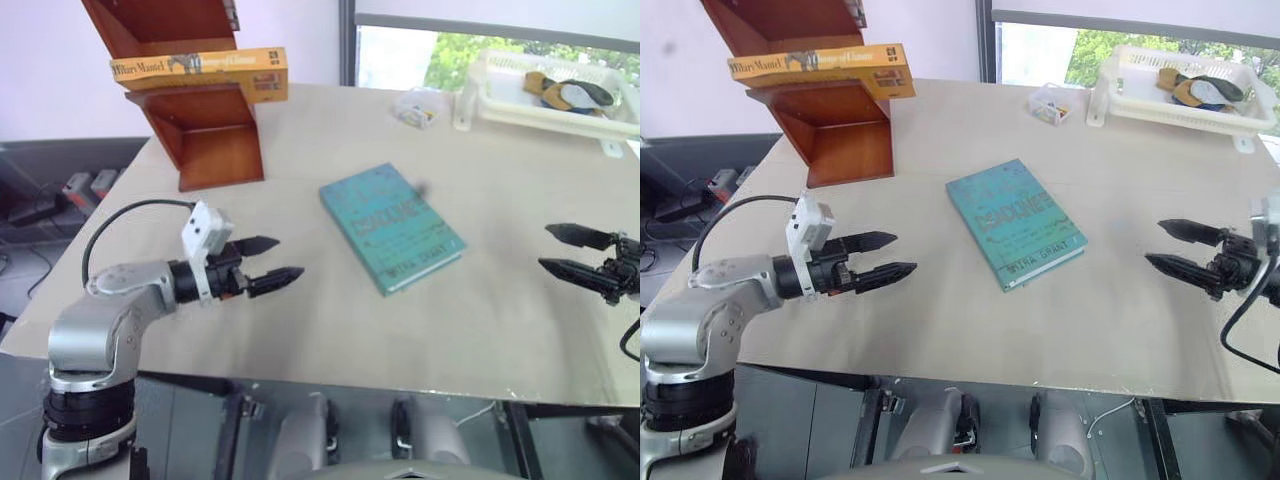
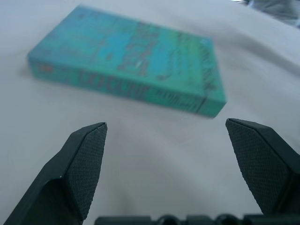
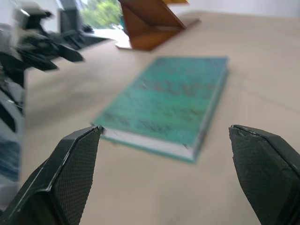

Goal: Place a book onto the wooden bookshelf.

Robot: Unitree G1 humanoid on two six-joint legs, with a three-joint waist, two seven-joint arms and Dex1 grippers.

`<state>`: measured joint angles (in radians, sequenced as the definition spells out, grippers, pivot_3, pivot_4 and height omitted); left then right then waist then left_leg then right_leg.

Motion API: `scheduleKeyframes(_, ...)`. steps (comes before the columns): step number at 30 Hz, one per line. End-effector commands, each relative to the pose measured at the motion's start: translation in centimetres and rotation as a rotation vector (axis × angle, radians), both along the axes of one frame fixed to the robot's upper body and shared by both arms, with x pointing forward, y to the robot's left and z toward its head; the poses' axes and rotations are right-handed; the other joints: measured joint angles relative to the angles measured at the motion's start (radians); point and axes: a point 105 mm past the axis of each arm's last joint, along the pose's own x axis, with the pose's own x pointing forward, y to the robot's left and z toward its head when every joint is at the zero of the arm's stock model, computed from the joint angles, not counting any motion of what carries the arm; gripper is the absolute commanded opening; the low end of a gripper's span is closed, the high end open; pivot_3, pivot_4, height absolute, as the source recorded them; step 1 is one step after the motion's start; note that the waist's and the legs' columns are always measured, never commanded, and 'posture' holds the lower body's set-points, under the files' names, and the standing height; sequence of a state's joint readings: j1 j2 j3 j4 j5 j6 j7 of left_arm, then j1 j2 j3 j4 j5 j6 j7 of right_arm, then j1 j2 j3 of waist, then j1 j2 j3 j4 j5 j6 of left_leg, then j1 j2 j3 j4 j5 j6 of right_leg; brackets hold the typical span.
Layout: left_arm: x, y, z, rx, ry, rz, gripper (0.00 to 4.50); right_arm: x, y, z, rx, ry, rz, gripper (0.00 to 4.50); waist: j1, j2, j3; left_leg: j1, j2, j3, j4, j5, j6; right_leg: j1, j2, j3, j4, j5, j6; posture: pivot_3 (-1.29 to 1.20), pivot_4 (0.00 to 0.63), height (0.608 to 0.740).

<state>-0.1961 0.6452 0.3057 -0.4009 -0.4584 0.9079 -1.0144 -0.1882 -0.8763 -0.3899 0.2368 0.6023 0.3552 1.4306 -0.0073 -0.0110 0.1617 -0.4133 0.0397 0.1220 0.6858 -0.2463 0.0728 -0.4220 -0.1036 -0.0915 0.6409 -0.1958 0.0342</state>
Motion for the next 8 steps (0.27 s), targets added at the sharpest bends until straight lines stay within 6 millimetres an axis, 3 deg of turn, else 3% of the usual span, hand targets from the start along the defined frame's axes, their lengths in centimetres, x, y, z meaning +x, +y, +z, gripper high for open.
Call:
scheduleKeyframes(1, -0.5, 1.2, 0.6, -0.030, -0.041, 0.040, 4.46, -0.1, -0.8, 0.1, -0.057, -0.030, -0.038, 4.50, 0.000, 0.000, 0.000, -0.001, 0.000, -0.001, 0.000, 0.000, 0.001, 0.000, 0.000, -0.001, 0.000, 0.000, 0.000, 0.00, 0.150, 0.712)
scheduleKeyframes(8, -1.1, 1.6, -1.3, 0.035, -0.034, 0.049, 4.46, -0.6, -1.4, -1.9, -0.078, 0.012, -0.089, 4.50, 0.003, 0.000, 0.000, -0.002, 0.000, -0.002, -0.001, 0.000, 0.000, -0.001, -0.001, -0.003, -0.001, -0.001, -0.001, 0.00, 0.150, 0.712)
